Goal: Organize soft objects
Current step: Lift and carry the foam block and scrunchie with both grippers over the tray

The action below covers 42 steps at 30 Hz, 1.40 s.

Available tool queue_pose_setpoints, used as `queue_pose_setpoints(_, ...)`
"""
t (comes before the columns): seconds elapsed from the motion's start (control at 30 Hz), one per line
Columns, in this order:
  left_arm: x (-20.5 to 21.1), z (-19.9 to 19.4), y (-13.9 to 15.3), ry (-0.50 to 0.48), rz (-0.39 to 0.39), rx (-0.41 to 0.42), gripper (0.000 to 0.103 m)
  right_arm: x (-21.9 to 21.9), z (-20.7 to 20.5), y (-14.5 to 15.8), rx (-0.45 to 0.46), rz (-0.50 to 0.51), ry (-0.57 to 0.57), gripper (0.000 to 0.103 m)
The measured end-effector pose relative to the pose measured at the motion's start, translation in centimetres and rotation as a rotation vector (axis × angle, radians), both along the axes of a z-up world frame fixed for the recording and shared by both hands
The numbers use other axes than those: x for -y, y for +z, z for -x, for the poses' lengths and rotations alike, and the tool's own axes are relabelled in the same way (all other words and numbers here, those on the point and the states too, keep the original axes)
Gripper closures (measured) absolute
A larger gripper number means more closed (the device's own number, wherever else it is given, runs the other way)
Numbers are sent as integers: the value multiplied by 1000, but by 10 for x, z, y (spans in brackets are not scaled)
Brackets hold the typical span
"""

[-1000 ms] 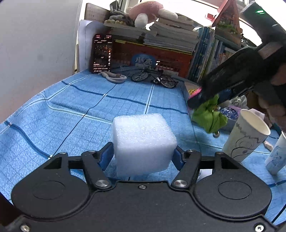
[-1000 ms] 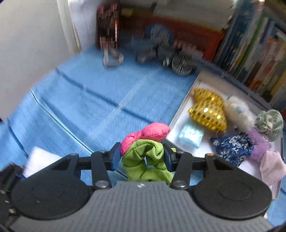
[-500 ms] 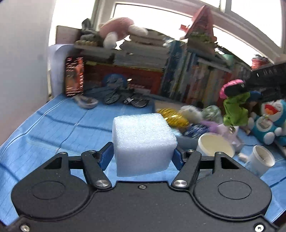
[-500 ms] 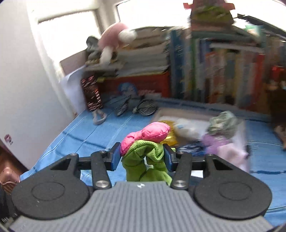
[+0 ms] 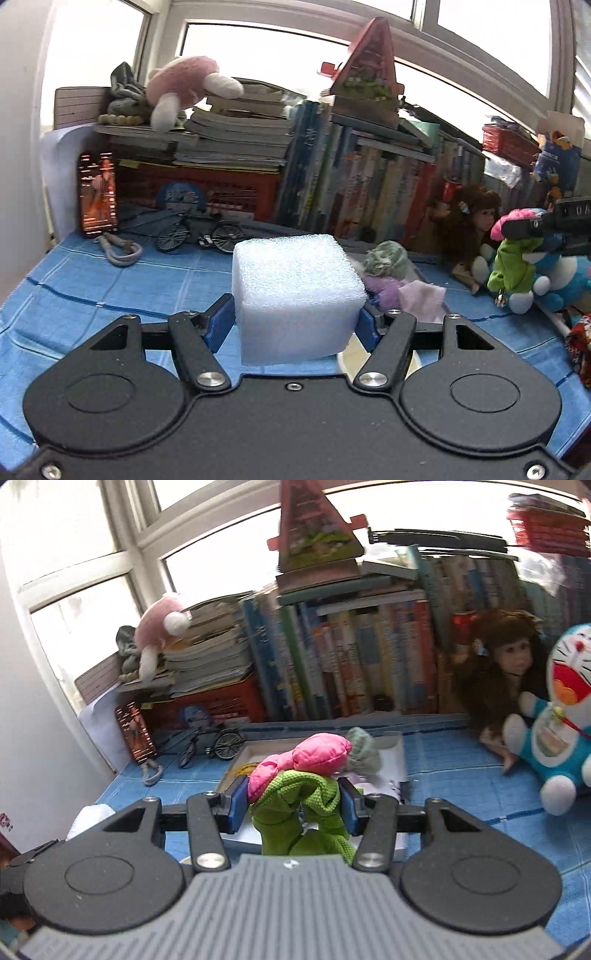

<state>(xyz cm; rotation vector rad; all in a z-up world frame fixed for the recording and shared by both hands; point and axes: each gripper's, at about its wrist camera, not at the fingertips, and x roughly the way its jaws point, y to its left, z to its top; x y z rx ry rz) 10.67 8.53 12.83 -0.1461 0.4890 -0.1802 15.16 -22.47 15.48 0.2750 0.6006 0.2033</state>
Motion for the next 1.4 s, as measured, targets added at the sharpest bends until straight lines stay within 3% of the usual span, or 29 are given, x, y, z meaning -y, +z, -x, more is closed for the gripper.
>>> queue_pose_setpoints(0.4,19,-31,11,-42,15,-21,39,30,4,-16,40,-73,-47,47)
queue_pose_setpoints(0.73,35,-67,14,-97,8,-48,38,39,-10,-23,86,-116,-22,47)
queue_pose_setpoints(1.23,69,-181,-22,-156,-28,-181,38,40,-101,-74,14,-142,82,47)
queue_pose_setpoints(1.4,84,-212,-28,-172,-67,-187,38,27,-132,-81,-5,-125,118,47)
